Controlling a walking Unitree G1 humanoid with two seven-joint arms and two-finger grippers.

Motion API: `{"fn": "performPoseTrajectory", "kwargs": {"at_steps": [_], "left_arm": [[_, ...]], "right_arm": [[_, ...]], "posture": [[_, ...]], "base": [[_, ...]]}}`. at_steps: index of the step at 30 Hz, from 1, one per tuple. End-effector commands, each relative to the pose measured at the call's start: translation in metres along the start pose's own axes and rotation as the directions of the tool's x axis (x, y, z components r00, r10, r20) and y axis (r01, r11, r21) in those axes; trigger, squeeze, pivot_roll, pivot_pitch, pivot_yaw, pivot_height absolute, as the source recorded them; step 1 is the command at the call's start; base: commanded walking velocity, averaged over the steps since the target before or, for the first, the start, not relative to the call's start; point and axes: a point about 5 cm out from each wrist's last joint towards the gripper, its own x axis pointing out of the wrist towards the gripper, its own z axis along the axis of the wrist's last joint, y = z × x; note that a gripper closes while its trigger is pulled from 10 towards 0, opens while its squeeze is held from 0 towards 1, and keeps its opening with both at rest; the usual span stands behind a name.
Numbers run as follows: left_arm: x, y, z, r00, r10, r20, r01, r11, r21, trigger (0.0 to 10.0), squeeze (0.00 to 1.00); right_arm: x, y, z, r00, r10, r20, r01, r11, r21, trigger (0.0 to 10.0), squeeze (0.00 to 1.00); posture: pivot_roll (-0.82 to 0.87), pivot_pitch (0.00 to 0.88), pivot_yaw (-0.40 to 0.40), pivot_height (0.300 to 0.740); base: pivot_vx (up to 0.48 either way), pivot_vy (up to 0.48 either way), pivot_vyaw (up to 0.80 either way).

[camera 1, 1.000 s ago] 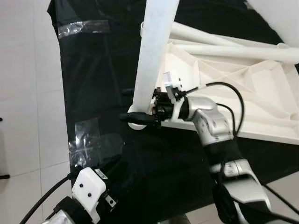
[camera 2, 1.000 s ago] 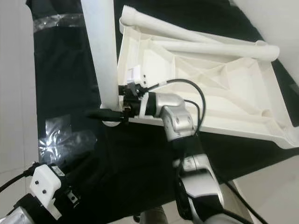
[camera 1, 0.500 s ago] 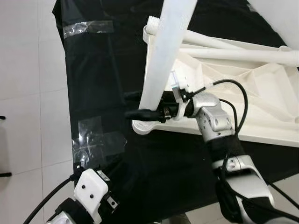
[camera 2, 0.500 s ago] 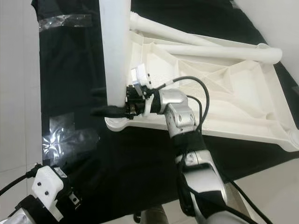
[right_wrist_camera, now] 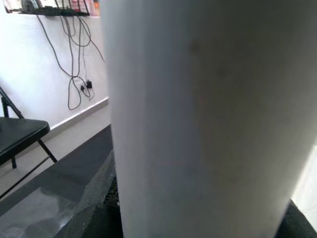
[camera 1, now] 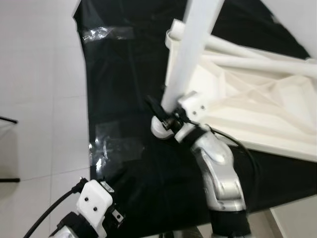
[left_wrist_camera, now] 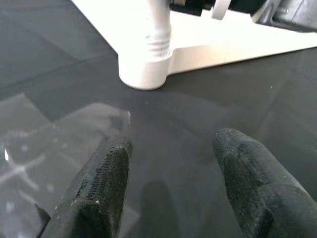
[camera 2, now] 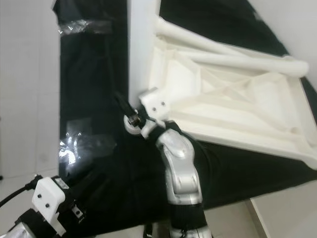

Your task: Building children table

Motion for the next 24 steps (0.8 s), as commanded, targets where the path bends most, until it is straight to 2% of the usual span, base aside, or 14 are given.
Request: {"fn": "performPoseTrajectory", "kwargs": {"at_steps": [1, 3, 4, 5, 9, 10, 13, 15, 18, 19, 20, 21, 22, 24], "left_arm": [[-0.001, -0.003, -0.002, 1.000, -0.018, -0.017, 0.018, 1.000, -0.014, 10.0, 0.00], [-0.001, -0.002, -0.003, 1.000, -0.020, -0.018, 0.020, 1.000, -0.015, 10.0, 0.00], [0.000, -0.001, -0.004, 1.000, -0.021, -0.018, 0.021, 1.000, -0.015, 10.0, 0.00], [0.000, -0.001, -0.004, 1.000, -0.020, -0.018, 0.019, 1.000, -0.014, 10.0, 0.00], [0.000, 0.000, -0.004, 1.000, -0.012, -0.017, 0.012, 1.000, -0.011, 10.0, 0.00], [0.001, 0.000, -0.004, 1.000, -0.011, -0.017, 0.011, 1.000, -0.010, 10.0, 0.00], [0.001, 0.000, -0.004, 1.000, -0.010, -0.017, 0.010, 1.000, -0.010, 10.0, 0.00], [0.002, 0.000, -0.005, 1.000, -0.011, -0.017, 0.011, 1.000, -0.011, 10.0, 0.00], [0.002, 0.000, -0.005, 1.000, -0.012, -0.017, 0.012, 1.000, -0.012, 10.0, 0.00], [0.002, -0.001, -0.005, 1.000, -0.013, -0.017, 0.013, 1.000, -0.013, 10.0, 0.00], [0.002, -0.001, -0.005, 1.000, -0.013, -0.017, 0.013, 1.000, -0.013, 10.0, 0.00], [0.003, -0.001, -0.005, 1.000, -0.013, -0.017, 0.012, 1.000, -0.014, 10.0, 0.00], [0.003, -0.001, -0.005, 1.000, -0.013, -0.017, 0.012, 1.000, -0.014, 10.0, 0.00], [0.003, -0.003, -0.005, 1.000, -0.010, -0.017, 0.010, 1.000, -0.015, 10.0, 0.00]], "right_arm": [[-0.011, 0.003, -0.037, 0.982, -0.003, -0.187, 0.016, 0.998, 0.065, 0.0, 0.00], [-0.007, 0.004, -0.035, 0.982, -0.018, -0.190, 0.031, 0.997, 0.064, 0.0, 0.00], [-0.006, 0.006, -0.034, 0.980, -0.023, -0.196, 0.035, 0.997, 0.063, 2.4, 0.00], [-0.004, 0.007, -0.032, 0.981, -0.013, -0.193, 0.026, 0.997, 0.066, 10.0, 0.00], [0.004, 0.013, -0.020, 0.984, 0.140, -0.108, -0.123, 0.981, 0.148, 10.0, 0.00], [0.008, 0.011, -0.011, 0.977, 0.208, -0.052, -0.197, 0.966, 0.168, 10.0, 1.00], [0.014, 0.005, -0.001, 0.961, 0.276, 0.000, -0.272, 0.947, 0.169, 10.0, 1.00], [0.023, -0.004, 0.017, 0.884, 0.463, 0.066, -0.468, 0.878, 0.100, 10.0, 0.00], [0.023, -0.006, 0.022, 0.819, 0.570, 0.070, -0.574, 0.816, 0.075, 10.0, 0.00], [0.025, -0.007, 0.026, 0.751, 0.658, 0.057, -0.661, 0.749, 0.049, 10.0, 0.00], [0.025, -0.007, 0.026, 0.751, 0.658, 0.057, -0.661, 0.749, 0.049, 10.0, 0.00], [0.026, -0.007, 0.032, 0.657, 0.752, 0.055, -0.754, 0.656, 0.040, 10.0, 0.00], [0.026, -0.007, 0.032, 0.657, 0.752, 0.055, -0.754, 0.656, 0.040, 10.0, 0.00], [0.032, -0.008, 0.037, 0.508, 0.860, 0.043, -0.861, 0.507, 0.042, 10.0, 0.00]], "posture": [[0.20, 0.353, -0.148, 0.740], [0.21, 0.349, -0.155, 0.740], [0.21, 0.347, -0.156, 0.740], [0.21, 0.346, -0.157, 0.740], [0.21, 0.343, -0.158, 0.740], [0.22, 0.334, -0.154, 0.740], [0.22, 0.334, -0.153, 0.740], [0.22, 0.327, -0.153, 0.740], [0.22, 0.325, -0.154, 0.740], [0.23, 0.324, -0.155, 0.740], [0.23, 0.324, -0.155, 0.740], [0.23, 0.323, -0.159, 0.740], [0.23, 0.323, -0.159, 0.740], [0.25, 0.323, -0.164, 0.740]], "base": [[0.000, 0.000, 0.00], [0.000, 0.000, 0.00], [0.000, 0.000, 0.00], [0.000, 0.000, 0.00], [0.000, 0.000, 0.00], [0.000, 0.000, 0.00], [0.000, 0.000, 0.00], [0.000, 0.000, 0.00], [0.000, 0.000, 0.00], [0.000, 0.000, 0.00], [0.000, 0.000, 0.00], [0.000, 0.000, 0.00], [0.000, 0.000, 0.00], [0.000, 0.000, 0.00]]}}
